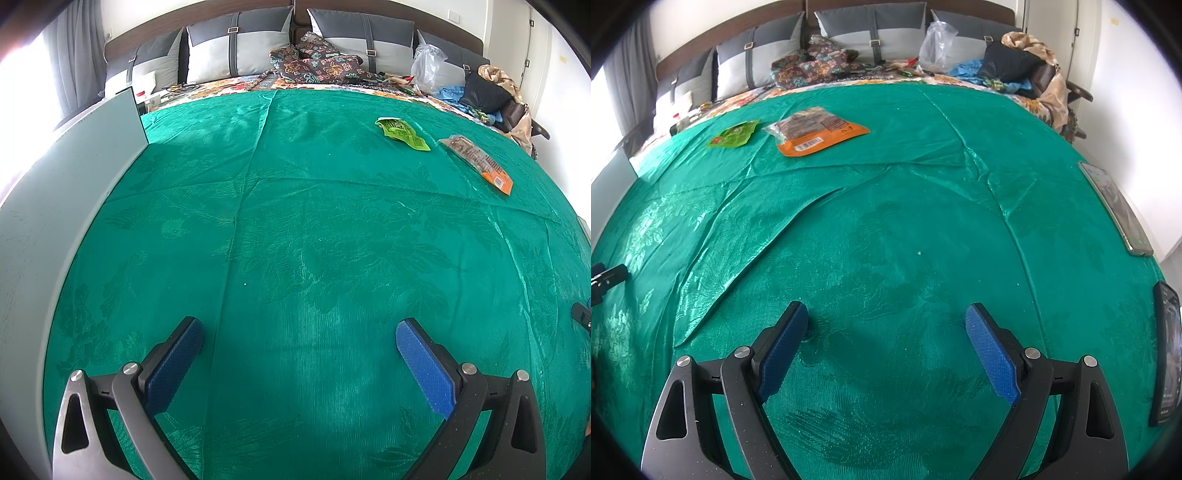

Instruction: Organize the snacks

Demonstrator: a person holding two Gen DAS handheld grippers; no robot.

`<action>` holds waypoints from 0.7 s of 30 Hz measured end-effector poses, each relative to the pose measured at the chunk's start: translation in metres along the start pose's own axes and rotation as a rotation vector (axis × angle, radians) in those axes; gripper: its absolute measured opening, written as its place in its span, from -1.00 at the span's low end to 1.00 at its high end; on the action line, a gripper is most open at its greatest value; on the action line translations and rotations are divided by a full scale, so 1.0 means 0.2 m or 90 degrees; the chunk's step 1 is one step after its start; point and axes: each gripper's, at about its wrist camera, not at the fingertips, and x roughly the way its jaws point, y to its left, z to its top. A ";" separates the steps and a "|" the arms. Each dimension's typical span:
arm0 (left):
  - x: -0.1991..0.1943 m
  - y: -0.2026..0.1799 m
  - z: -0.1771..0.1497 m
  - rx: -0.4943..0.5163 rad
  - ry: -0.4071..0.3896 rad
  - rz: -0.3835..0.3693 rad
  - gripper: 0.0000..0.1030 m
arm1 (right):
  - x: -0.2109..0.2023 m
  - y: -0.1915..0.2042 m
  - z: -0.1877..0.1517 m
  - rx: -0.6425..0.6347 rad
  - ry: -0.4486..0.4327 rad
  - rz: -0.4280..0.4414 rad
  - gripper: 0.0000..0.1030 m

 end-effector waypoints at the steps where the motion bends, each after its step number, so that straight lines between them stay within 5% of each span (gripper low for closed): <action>1: 0.00 0.00 0.00 0.000 0.000 0.000 1.00 | 0.00 0.00 0.00 0.000 0.000 0.000 0.75; 13: 0.02 -0.02 0.07 0.041 0.037 -0.028 1.00 | 0.00 0.00 0.00 0.000 0.000 0.001 0.75; 16: 0.07 -0.06 0.27 0.070 0.072 -0.073 0.99 | 0.00 0.00 0.00 0.000 0.000 0.001 0.75; 21: 0.17 -0.23 0.82 0.054 0.066 -0.161 0.99 | 0.00 0.00 0.00 0.000 0.001 0.001 0.76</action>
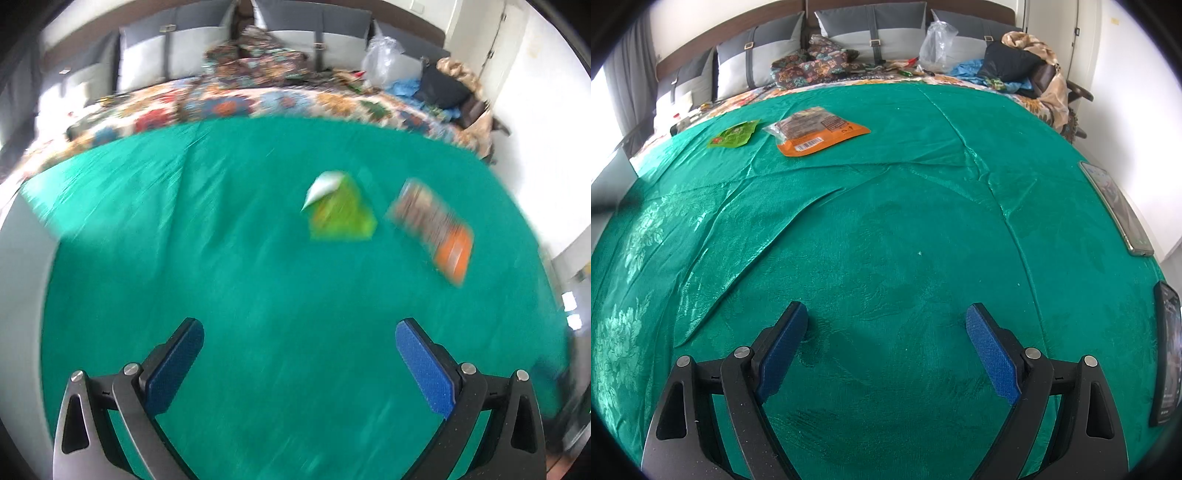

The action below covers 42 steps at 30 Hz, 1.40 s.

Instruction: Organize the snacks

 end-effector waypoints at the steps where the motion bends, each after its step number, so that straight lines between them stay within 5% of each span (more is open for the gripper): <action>1: 0.04 -0.02 0.08 0.000 0.010 -0.008 0.99 | 0.00 0.00 0.00 0.000 0.000 0.000 0.76; 7: 0.44 -0.10 0.44 -0.045 0.074 -0.008 0.99 | 0.00 0.00 0.00 0.000 0.000 0.000 0.76; 12: 0.63 -0.14 0.47 -0.028 0.084 0.080 0.95 | 0.00 0.00 0.00 0.000 0.001 0.001 0.77; 13: 0.65 -0.16 0.46 -0.003 0.084 0.110 0.73 | 0.00 0.00 0.00 -0.002 0.002 0.004 0.79; 14: 0.63 -0.18 0.44 0.018 0.063 0.118 0.29 | 0.00 0.00 0.00 -0.004 0.003 0.005 0.81; 17: 0.56 -0.17 0.38 0.048 0.043 0.095 0.05 | 0.01 0.02 0.00 -0.006 0.005 0.008 0.82; 22: 0.40 -0.08 0.17 0.072 0.059 0.078 0.03 | 0.01 0.03 0.00 -0.006 0.005 0.009 0.82; 32: -0.16 0.19 -0.68 0.071 0.048 0.060 0.05 | 0.01 0.03 0.00 -0.006 0.005 0.010 0.82; 37: -0.21 0.23 -0.80 0.065 -0.005 0.070 0.12 | 0.01 0.03 0.00 -0.006 0.005 0.010 0.82; 42: -0.17 0.20 -0.80 0.076 -0.040 0.083 0.60 | 0.01 0.03 0.00 -0.006 0.006 0.010 0.82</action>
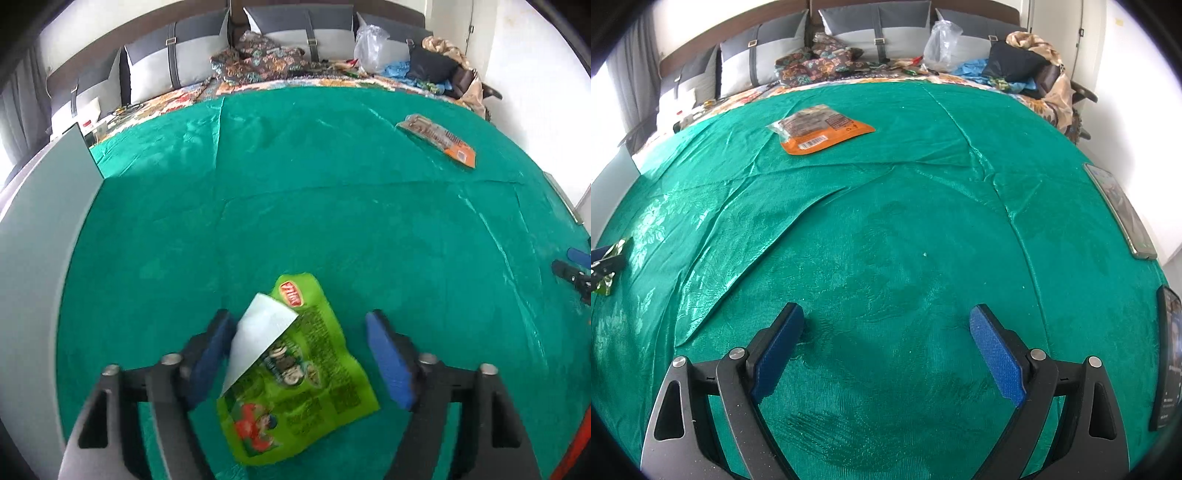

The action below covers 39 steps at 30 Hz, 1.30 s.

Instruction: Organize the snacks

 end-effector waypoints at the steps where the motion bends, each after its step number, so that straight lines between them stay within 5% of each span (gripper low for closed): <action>1: 0.01 0.01 0.00 -0.007 -0.007 0.016 0.78 | 0.00 0.00 0.00 0.000 0.000 0.000 0.82; 5: 0.04 0.04 0.01 -0.037 -0.008 0.022 1.00 | 0.00 0.00 0.00 0.000 0.000 0.001 0.82; 26: 0.05 0.07 0.02 -0.040 -0.007 0.020 1.00 | -0.01 0.01 0.01 0.017 0.011 -0.003 0.81; 29: 0.05 0.07 0.02 -0.040 -0.007 0.019 1.00 | 0.00 0.11 0.21 -0.057 -0.022 0.053 0.78; 33: 0.05 0.07 0.02 -0.040 -0.008 0.019 1.00 | 0.12 0.26 0.67 -0.188 -0.071 0.098 0.79; 39: 0.05 0.06 0.02 -0.041 -0.008 0.020 1.00 | 0.59 0.46 1.05 -0.293 0.085 0.136 0.77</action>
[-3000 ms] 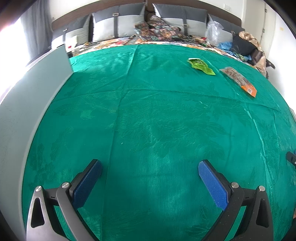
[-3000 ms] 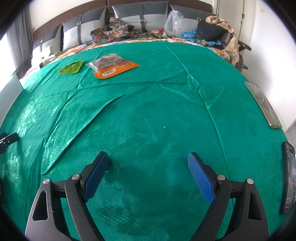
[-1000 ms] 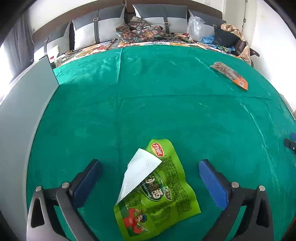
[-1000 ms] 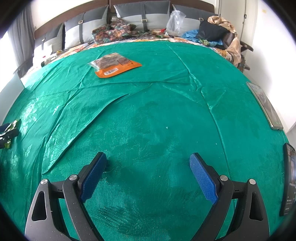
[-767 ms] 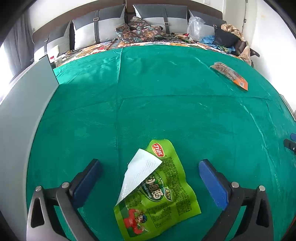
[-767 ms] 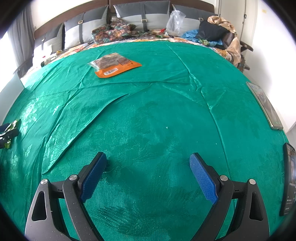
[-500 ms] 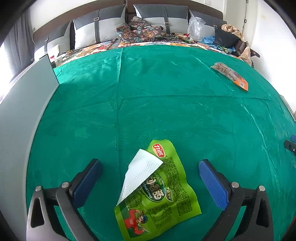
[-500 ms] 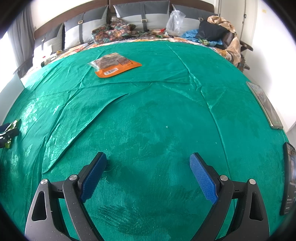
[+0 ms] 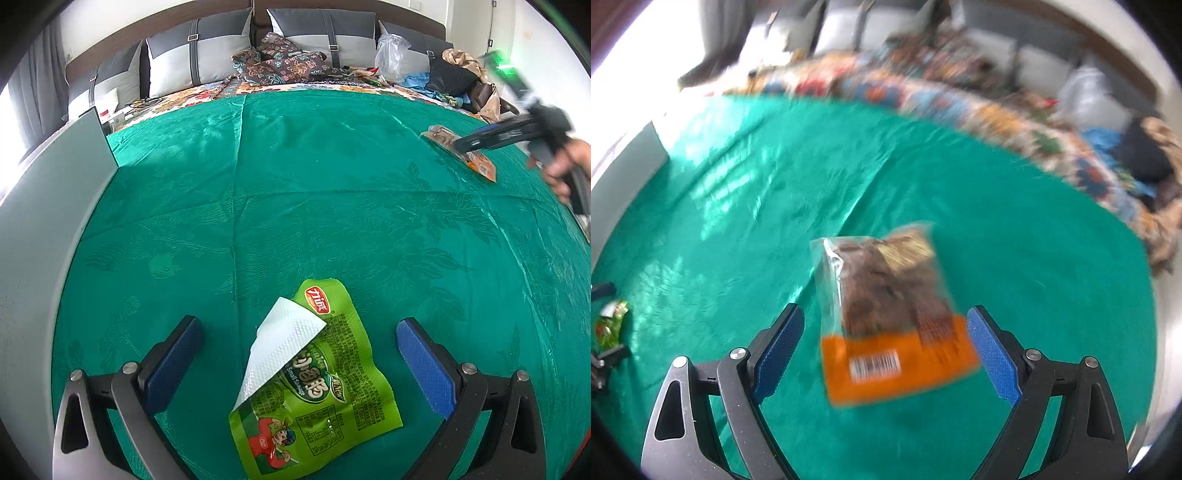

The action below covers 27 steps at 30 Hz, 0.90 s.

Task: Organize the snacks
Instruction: 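Grasp the orange-backed jerky bag with the right tool while the left tool holds the green packet, then carry both packets into the white box and open both tools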

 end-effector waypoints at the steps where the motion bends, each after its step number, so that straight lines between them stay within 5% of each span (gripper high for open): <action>1: 0.00 0.00 0.00 0.000 0.000 0.000 1.00 | 0.07 0.02 0.04 -0.020 0.027 -0.012 0.77; 3: 0.00 0.00 0.00 0.000 0.000 0.000 1.00 | 0.18 0.03 0.10 -0.033 0.063 -0.041 0.81; 6: 0.00 0.00 0.00 -0.001 0.000 0.000 1.00 | 0.22 -0.06 0.13 0.055 0.058 -0.002 0.82; 12: 0.00 0.00 0.00 0.000 0.000 0.000 1.00 | 0.13 -0.10 0.04 0.175 0.064 -0.007 0.29; 22: 0.00 0.00 0.00 0.000 0.000 0.001 1.00 | -0.36 0.39 -0.62 0.256 -0.020 0.116 0.27; 27: 0.01 0.00 0.00 0.000 0.000 0.001 1.00 | -0.44 0.60 -0.81 0.234 -0.076 0.017 0.28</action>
